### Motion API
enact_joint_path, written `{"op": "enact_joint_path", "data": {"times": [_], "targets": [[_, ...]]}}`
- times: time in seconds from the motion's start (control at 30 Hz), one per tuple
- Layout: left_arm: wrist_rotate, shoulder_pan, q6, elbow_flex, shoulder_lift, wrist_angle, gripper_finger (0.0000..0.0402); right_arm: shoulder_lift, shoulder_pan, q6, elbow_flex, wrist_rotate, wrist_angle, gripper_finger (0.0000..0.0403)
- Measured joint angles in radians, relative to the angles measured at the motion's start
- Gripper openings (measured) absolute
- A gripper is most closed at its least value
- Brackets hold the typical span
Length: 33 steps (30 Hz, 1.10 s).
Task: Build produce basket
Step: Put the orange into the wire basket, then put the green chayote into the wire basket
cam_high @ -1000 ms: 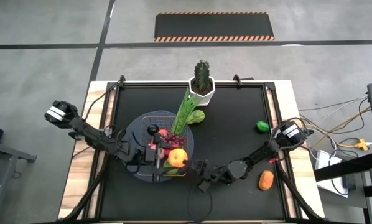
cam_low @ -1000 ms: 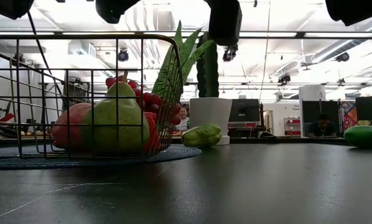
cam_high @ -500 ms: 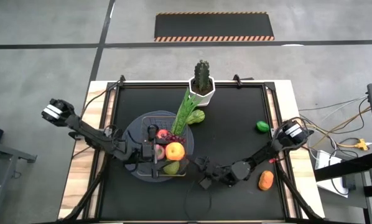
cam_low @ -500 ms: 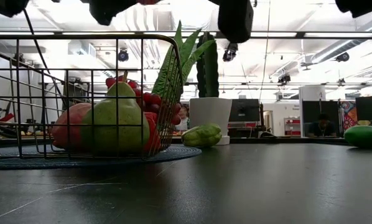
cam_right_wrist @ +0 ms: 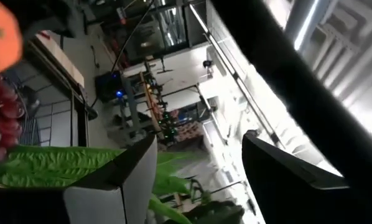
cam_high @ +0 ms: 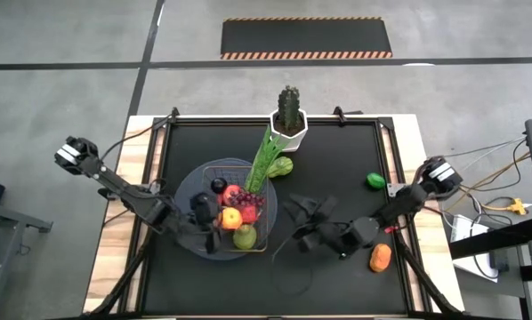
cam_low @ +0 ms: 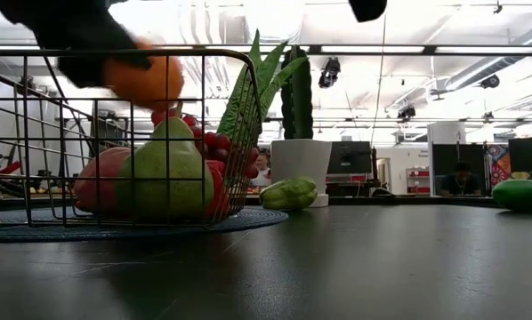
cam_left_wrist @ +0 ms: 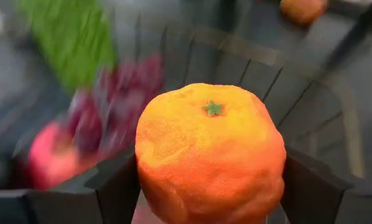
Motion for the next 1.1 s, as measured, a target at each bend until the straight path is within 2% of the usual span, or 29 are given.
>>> {"op": "enact_joint_path", "data": {"times": [0.1, 0.2, 0.37, 0.6, 0.8, 0.9, 1.1], "targets": [[0.061, 0.001, -0.114, 0.060, 0.020, -0.202, 0.0289, -0.038, 0.006, 0.039, -0.031, -0.001, 0.000, 0.0221], [0.086, 0.000, -0.112, 0.098, 0.035, -0.259, 0.0290, -0.065, 0.008, 0.072, -0.057, -0.002, -0.001, 0.0221], [0.168, 0.001, -0.115, 0.111, 0.048, -0.260, 0.0290, -0.079, 0.008, 0.092, -0.080, 0.000, -0.001, 0.0221], [0.177, 0.001, -0.167, 0.090, 0.051, -0.260, 0.0293, -0.065, 0.007, 0.088, -0.082, -0.001, -0.002, 0.0221], [0.178, 0.001, -0.169, 0.093, 0.051, -0.260, 0.0335, -0.061, 0.007, 0.086, -0.082, -0.001, -0.001, 0.0221], [0.213, 0.001, -0.165, 0.093, 0.051, -0.260, 0.0357, -0.061, 0.007, 0.086, -0.082, -0.001, -0.001, 0.0221], [0.257, 0.001, -0.150, 0.097, 0.045, -0.262, 0.0370, -0.061, 0.007, 0.085, -0.082, 0.006, -0.001, 0.0221]]}}
